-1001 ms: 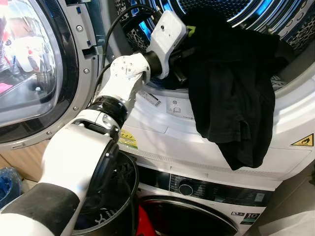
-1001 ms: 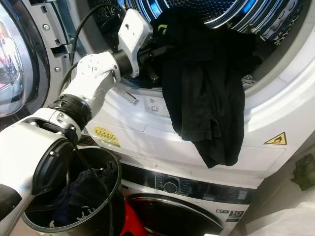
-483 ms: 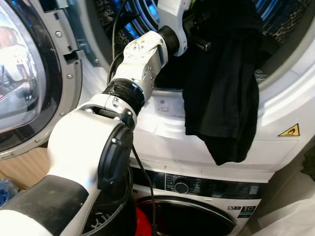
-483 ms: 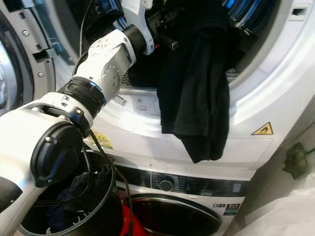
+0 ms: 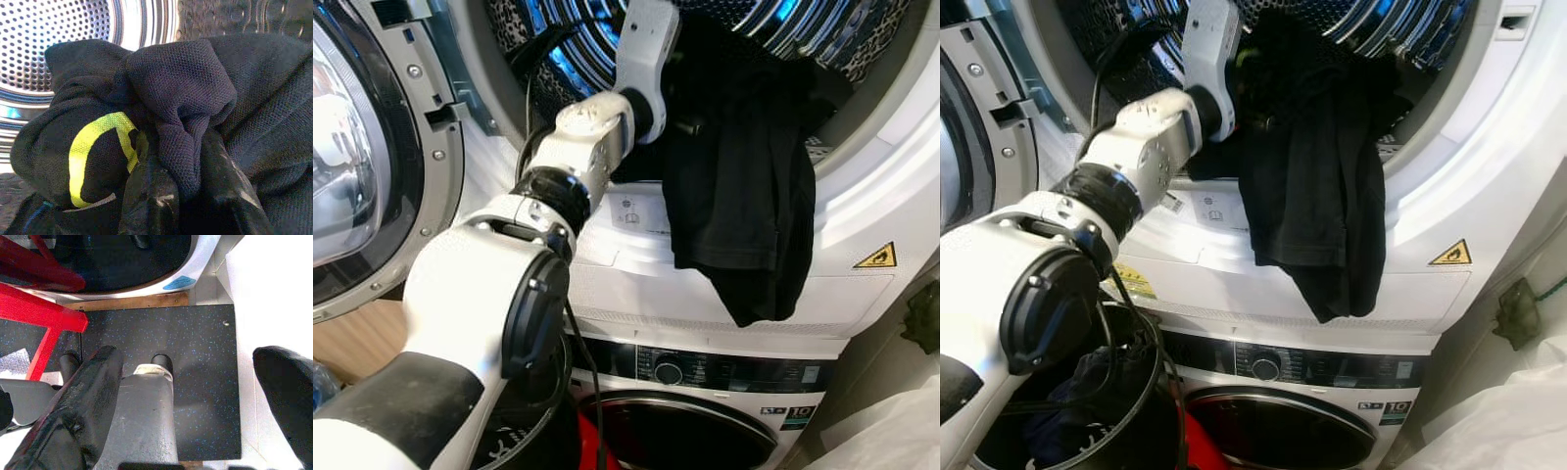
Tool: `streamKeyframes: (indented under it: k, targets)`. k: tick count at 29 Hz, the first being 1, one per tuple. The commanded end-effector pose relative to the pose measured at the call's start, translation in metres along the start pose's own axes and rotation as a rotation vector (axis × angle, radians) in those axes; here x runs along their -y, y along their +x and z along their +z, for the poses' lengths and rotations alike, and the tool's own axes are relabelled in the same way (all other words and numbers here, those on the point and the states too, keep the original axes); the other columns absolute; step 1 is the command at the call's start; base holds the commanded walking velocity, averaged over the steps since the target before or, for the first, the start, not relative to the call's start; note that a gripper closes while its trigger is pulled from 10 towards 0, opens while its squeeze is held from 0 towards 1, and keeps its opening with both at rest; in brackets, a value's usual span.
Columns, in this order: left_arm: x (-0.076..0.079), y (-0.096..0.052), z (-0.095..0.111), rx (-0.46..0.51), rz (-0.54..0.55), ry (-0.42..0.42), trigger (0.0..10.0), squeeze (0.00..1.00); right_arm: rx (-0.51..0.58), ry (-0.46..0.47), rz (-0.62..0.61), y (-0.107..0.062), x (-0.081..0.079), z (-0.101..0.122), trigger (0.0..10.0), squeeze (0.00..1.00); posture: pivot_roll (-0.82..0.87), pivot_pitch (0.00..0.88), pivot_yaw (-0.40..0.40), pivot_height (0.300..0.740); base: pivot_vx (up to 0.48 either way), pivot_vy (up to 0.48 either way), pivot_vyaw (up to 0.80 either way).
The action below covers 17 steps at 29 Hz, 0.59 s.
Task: Clothes washing
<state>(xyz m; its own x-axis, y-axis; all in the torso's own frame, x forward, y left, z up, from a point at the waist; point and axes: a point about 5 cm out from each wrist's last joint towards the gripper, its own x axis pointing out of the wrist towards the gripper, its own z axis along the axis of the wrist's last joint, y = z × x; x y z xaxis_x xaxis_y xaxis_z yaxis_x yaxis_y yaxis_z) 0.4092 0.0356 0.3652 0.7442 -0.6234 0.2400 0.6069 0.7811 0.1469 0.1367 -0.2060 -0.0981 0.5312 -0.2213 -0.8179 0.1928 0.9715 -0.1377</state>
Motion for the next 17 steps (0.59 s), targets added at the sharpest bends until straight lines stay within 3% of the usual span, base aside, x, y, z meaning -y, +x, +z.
streamKeyframes:
  k: [1,6,7,8,13,17]
  targets:
    - [-0.005,-0.005,-0.019,-0.093,0.009,0.053,10.0,0.0,-0.001,0.001,0.016,0.0,-0.007,0.0,10.0,0.0,-0.2,0.0,0.137,0.74,0.0,0.0,0.0]
    - [-0.008,-0.007,-0.022,-0.109,0.025,0.065,10.0,0.0,-0.002,-0.002,0.024,0.0,-0.01,0.002,10.0,0.0,-0.19,0.0,0.139,0.74,0.0,0.0,0.0]
    - [-0.01,-0.008,-0.025,-0.131,0.042,0.088,10.0,0.13,0.0,-0.002,0.029,0.0,-0.012,0.003,10.0,0.0,-0.2,0.0,0.141,0.74,0.0,0.0,0.0]
    - [-0.011,-0.009,-0.026,-0.14,0.05,0.086,10.0,0.96,0.0,-0.003,0.031,0.0,-0.013,0.003,10.0,0.0,-0.2,0.0,0.142,0.74,0.0,0.0,0.0]
    - [-0.014,-0.011,-0.032,-0.167,0.059,0.064,10.0,1.0,0.0,-0.001,0.034,0.0,-0.015,0.004,10.0,0.0,-0.2,0.0,0.143,0.74,0.0,0.0,0.0]
    - [-0.011,-0.013,-0.037,-0.193,-0.018,0.085,10.0,1.0,-0.003,-0.008,0.034,0.0,-0.014,0.004,10.0,0.0,-0.19,0.0,0.136,0.74,0.0,0.0,0.0]
